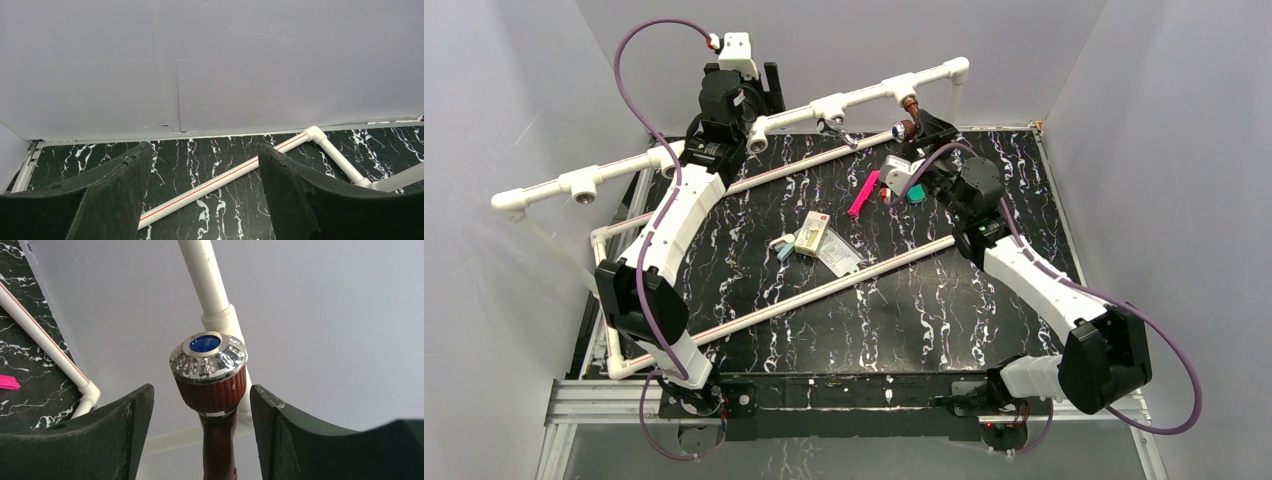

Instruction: Install the water faucets

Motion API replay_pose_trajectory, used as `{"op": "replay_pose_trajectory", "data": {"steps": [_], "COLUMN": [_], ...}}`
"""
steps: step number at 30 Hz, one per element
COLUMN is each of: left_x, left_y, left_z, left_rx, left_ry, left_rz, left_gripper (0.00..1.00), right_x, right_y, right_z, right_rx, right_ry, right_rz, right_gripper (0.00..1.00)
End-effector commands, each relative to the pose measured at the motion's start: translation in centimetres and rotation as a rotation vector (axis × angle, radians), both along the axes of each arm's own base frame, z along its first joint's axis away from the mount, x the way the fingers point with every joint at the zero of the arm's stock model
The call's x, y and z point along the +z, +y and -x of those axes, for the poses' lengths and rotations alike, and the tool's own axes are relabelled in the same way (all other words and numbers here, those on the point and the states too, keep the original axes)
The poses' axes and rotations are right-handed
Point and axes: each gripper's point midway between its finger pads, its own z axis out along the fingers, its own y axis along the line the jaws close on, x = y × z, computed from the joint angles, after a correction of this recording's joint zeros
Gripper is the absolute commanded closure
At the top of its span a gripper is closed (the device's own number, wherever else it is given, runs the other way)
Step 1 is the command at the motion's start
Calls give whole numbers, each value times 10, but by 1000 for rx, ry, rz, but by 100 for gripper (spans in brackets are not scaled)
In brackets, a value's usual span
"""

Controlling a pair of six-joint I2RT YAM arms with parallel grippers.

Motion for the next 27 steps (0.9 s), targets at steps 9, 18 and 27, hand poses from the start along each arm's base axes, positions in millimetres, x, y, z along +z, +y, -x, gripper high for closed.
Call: {"op": "replay_pose_trajectory", "data": {"steps": [9, 18, 27], "left_x": [-105, -102, -101], "left_y": [-7, -7, -6], "left_z": [19, 20, 20], "left_rx": [-52, -51, -51], "left_ry": [315, 310, 306], "left_rz": [-115, -112, -114], "left_gripper": [25, 25, 25], "right_x": [54, 53, 54], "right_y": [-1, -6, -4], "right_z": [-1, -1, 3], "right_rx": [-42, -81, -27], "right_ry": [-137, -78, 165], "right_rz": [-104, -282, -751], "right_gripper": [53, 99, 99]}}
